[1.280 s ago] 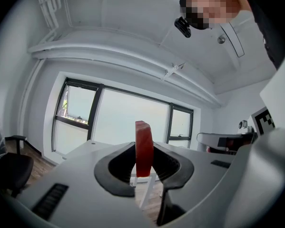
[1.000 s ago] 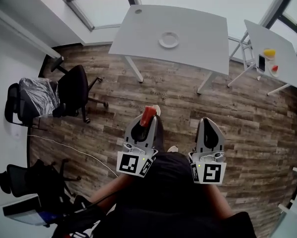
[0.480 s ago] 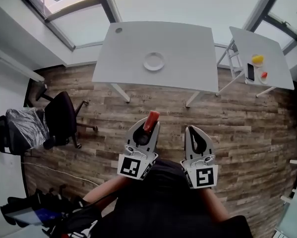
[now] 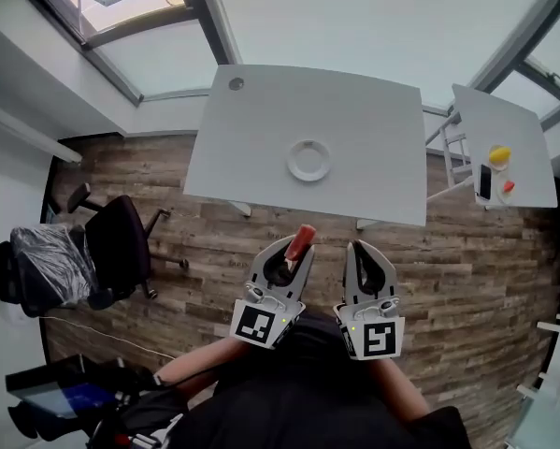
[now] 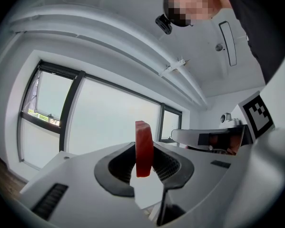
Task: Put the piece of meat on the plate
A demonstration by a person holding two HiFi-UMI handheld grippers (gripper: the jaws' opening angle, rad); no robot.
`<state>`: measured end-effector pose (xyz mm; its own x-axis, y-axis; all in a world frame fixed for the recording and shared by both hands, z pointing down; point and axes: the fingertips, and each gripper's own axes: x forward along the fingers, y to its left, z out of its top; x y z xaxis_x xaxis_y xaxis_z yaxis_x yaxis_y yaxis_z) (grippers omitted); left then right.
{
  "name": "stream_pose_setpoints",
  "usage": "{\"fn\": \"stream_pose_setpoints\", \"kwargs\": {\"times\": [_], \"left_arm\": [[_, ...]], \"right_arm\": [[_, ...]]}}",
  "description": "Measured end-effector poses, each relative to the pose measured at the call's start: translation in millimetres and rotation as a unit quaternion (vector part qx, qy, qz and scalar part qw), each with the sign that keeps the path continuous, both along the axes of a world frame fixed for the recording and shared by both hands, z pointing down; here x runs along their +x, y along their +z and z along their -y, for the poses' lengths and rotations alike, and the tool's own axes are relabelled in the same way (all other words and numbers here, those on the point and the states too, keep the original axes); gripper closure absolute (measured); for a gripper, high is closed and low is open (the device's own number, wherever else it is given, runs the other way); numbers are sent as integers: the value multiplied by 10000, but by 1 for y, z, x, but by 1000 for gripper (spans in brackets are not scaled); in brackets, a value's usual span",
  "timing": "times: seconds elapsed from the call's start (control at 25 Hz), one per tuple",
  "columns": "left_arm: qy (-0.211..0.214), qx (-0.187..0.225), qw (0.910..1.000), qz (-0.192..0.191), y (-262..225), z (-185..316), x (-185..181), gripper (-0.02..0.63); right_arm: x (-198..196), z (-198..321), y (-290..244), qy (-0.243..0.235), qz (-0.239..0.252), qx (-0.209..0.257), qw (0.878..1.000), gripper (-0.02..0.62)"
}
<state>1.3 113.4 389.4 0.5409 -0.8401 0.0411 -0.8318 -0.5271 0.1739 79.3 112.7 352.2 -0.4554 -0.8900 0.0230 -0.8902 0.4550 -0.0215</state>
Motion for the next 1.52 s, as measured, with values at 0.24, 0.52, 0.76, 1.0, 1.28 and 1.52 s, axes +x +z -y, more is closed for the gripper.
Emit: {"fn": "stream_pose_setpoints", "kwargs": {"times": [0.24, 0.52, 0.76, 1.0, 1.28, 1.52], "left_arm": [[213, 6, 9998, 31, -1, 48, -26, 511], [268, -179, 9994, -91, 0, 93, -52, 511], [168, -149, 9997, -56, 8, 111, -55, 511], [112, -191, 9998, -16, 11, 132, -44, 511], [86, -239, 9992, 313, 29, 157, -30, 511], [-174, -639, 9977, 166, 45, 175, -39, 511]], "right_arm": [[-33, 50, -1, -55, -70, -42, 10000, 591], [-57, 89, 12, 137, -148, -127, 9997, 591], [-63, 109, 13, -2, -182, -196, 9996, 591], [-57, 129, 9, -225, -202, -125, 9995, 591], [-52, 159, 18, -326, -210, -147, 9991, 591], [-46, 169, 11, -225, -188, -122, 9995, 591]]}}
